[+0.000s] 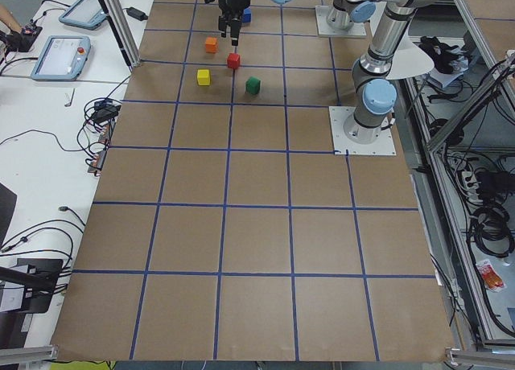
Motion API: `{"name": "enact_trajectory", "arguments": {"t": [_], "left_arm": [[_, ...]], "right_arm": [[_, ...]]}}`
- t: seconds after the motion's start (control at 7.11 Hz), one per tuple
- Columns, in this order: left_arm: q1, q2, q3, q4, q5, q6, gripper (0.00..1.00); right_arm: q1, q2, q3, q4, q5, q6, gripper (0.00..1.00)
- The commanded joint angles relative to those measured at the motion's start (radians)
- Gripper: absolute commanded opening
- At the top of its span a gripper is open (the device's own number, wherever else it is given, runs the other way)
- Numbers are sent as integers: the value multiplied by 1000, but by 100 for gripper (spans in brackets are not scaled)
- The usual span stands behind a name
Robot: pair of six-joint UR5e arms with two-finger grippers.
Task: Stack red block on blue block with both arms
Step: 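Reach the right gripper across to the red cube and grasp it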
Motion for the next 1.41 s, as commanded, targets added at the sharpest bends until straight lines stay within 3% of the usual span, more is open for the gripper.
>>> {"name": "enact_trajectory", "arguments": {"t": [0.0, 0.84, 0.99, 1.13, 1.27], "left_arm": [[3, 3, 7, -4, -35, 0, 100], [-2, 8, 0, -9, -42, 2, 100], [-3, 8, -5, -9, -42, 2, 100], [-3, 9, -2, -9, -40, 2, 100], [-3, 9, -2, -9, -40, 2, 100]], "right_arm": [[44, 76, -11, -73, 1, 1, 100], [44, 138, -6, -56, 44, 15, 100], [44, 140, 3, -50, 47, 15, 83], [44, 138, 7, -36, 81, 16, 37], [43, 135, 7, -32, 92, 16, 4]]}}
